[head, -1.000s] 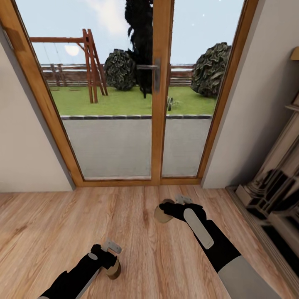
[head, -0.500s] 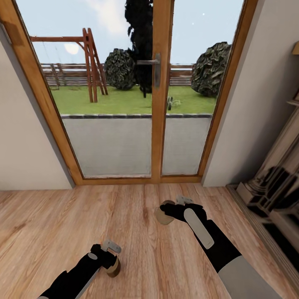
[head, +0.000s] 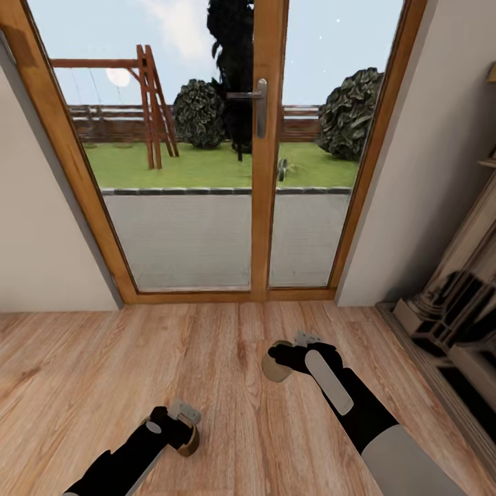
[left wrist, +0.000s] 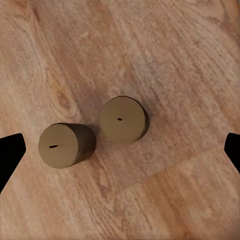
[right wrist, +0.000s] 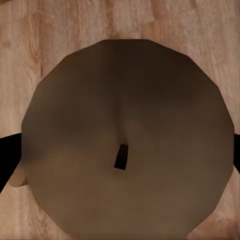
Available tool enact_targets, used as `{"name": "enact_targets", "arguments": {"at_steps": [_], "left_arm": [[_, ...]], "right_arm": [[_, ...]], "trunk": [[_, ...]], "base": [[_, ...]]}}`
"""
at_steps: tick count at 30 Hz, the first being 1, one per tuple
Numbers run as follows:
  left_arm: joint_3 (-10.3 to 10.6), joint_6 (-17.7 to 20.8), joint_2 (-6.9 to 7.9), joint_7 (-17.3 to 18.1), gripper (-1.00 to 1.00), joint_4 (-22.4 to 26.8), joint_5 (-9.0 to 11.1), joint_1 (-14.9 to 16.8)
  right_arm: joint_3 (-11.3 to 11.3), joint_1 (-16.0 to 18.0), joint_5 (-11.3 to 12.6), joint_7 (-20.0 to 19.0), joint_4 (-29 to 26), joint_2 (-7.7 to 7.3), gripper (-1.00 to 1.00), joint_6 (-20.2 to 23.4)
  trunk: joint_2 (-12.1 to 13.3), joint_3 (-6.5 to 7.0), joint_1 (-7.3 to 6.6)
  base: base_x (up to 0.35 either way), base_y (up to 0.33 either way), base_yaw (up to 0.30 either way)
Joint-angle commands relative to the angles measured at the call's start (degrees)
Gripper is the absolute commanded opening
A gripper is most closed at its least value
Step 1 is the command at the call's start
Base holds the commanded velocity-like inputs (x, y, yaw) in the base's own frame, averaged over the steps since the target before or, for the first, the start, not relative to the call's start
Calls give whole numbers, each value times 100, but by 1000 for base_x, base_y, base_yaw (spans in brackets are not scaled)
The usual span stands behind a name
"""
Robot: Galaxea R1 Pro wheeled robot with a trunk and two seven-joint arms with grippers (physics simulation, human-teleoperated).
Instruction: Place each of the two pumpkins and all three candles from the living room inside a cabinet in the living room (use any cabinet), then make sure every cabinet is closed, and position the cauldron so it is next to a table in the living room.
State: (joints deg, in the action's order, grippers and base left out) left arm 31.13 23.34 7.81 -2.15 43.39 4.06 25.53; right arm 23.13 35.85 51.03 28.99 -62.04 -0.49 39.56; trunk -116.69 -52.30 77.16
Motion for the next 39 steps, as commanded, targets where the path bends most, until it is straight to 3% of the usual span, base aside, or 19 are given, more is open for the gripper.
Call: {"name": "enact_targets", "arguments": {"at_steps": [1,14,18,22,30,32,39], "left_arm": [[37,30,8,-23,100,11,42,5],[57,-210,11,-23,100,-94,42,5],[61,-222,2,-23,100,-111,-159,5],[60,-235,1,-18,100,-116,-226,5],[-25,-233,5,-19,100,-121,-178,5],[-96,-229,3,-21,100,-118,-173,6],[-1201,-202,-10,-14,100,-68,-174,71]], "right_arm": [[16,7,57,55,-5,-4,-100,0],[16,7,56,63,7,-3,-100,-1],[16,9,56,63,7,-3,-100,-6],[16,7,56,63,16,-3,-100,-9],[16,9,56,56,93,-3,-100,-19],[16,10,56,55,94,-3,-100,-21],[16,6,56,54,95,-3,-100,-22]], "trunk": [[-3,-5,-1],[-444,-203,241],[-604,-275,329],[-765,-346,417],[-1085,-490,592],[-1166,-526,636],[-1446,-652,790]], "base": [[0,0,0],[0,0,0],[0,0,0],[0,0,0],[0,0,0],[0,0,0],[0,0,0]]}}
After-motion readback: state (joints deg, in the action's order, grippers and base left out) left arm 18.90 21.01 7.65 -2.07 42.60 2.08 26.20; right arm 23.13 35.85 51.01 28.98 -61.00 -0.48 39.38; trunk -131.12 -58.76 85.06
